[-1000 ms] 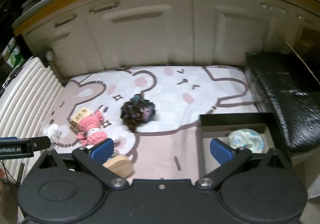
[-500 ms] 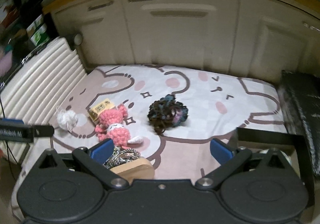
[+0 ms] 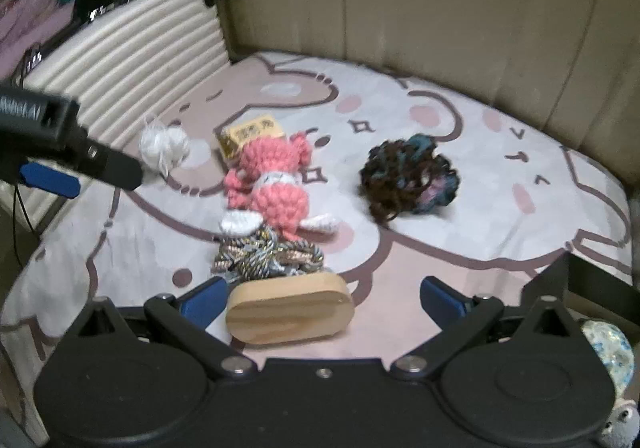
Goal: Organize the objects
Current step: 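Grasp the braided rope toy with the left tool while the right tool grasps the wooden block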
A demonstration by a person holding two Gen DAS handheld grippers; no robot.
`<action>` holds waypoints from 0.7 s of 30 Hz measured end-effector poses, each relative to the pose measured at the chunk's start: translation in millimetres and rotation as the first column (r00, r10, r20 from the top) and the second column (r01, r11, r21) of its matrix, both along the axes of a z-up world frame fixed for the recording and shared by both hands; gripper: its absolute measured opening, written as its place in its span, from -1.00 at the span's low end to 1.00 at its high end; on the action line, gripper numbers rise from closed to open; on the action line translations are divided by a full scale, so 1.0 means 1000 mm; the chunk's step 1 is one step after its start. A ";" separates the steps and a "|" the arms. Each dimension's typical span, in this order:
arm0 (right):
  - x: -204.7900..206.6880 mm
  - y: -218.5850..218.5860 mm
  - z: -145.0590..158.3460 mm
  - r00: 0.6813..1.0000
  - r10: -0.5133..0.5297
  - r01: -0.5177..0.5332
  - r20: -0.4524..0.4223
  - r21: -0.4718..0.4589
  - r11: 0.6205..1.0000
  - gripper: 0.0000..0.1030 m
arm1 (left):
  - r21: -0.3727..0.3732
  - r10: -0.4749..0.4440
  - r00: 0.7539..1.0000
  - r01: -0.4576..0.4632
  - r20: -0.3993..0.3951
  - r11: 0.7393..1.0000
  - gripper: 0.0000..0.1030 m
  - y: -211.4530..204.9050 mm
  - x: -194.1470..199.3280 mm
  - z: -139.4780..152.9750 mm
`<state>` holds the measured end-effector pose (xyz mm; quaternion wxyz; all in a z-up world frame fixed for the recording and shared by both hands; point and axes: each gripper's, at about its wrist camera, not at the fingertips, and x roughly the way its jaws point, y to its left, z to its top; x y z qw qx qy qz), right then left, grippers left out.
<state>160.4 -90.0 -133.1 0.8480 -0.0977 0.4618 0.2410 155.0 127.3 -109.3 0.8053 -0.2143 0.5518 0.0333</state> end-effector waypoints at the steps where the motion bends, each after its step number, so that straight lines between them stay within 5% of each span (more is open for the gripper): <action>1: -0.001 0.002 -0.003 1.000 0.018 -0.018 -0.003 -0.004 1.000 1.00 | -0.016 -0.002 1.000 0.001 -0.010 1.000 0.99 -0.003 0.002 -0.003; 21: 0.006 0.015 -0.044 0.986 0.159 -0.158 -0.046 0.038 0.987 1.00 | -0.181 -0.026 0.982 -0.008 -0.185 0.983 0.99 -0.042 0.047 -0.065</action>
